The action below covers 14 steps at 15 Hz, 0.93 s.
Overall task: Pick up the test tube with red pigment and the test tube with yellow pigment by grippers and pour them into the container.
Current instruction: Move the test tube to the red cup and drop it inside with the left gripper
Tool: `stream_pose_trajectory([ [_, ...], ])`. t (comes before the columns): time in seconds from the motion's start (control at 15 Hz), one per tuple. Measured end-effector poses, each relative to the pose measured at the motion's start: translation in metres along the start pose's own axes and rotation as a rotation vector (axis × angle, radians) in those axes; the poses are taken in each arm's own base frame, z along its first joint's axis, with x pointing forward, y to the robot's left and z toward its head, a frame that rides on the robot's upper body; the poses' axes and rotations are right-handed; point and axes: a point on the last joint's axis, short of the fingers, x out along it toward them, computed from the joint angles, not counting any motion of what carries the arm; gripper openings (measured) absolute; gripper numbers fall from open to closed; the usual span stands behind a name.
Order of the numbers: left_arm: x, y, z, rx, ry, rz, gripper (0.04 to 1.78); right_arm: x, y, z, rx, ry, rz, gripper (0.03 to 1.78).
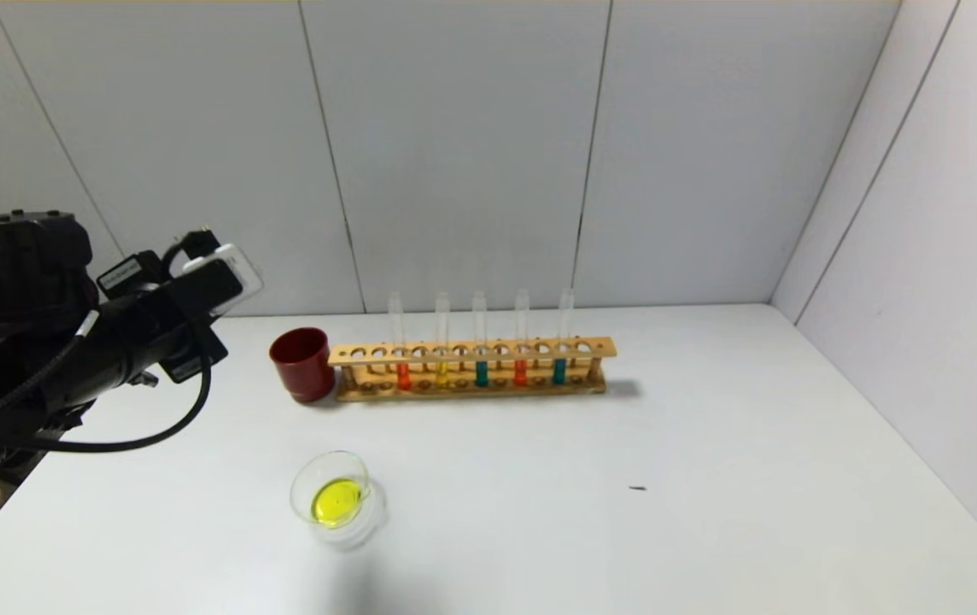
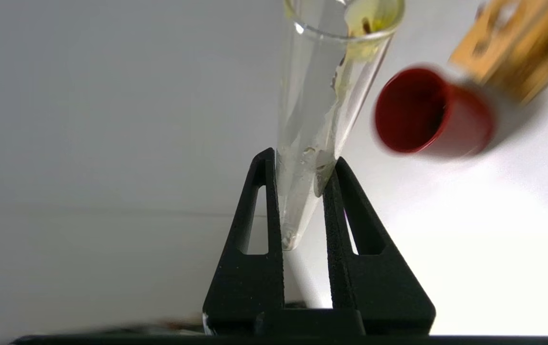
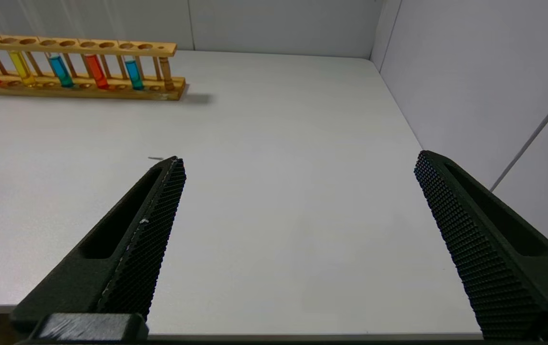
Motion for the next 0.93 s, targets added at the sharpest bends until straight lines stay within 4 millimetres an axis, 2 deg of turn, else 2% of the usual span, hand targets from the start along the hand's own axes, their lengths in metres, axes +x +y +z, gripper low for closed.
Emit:
stream_pose_trajectory([
  [0.2,0.013,0.005,0.004,-0.438,0.079,-0.085,0.3,0.0,0.0,0.0,0.0,0.0,0.0,1.75],
  [0.33,0.028,0.004,0.003,-0.605,0.103,-0.116,0.3,0.0,0.0,0.0,-0.001,0.0,0.0,1.75],
  [0.6,0.059,0.006,0.005,-0.749,0.056,-0.114,0.3,0.0,0.0,0.0,0.0,0.0,0.0,1.75],
  [0.93,0.096,-0.001,-0.003,-0.775,0.049,-0.122,0.3,0.0,0.0,0.0,0.0,0.0,0.0,1.75],
])
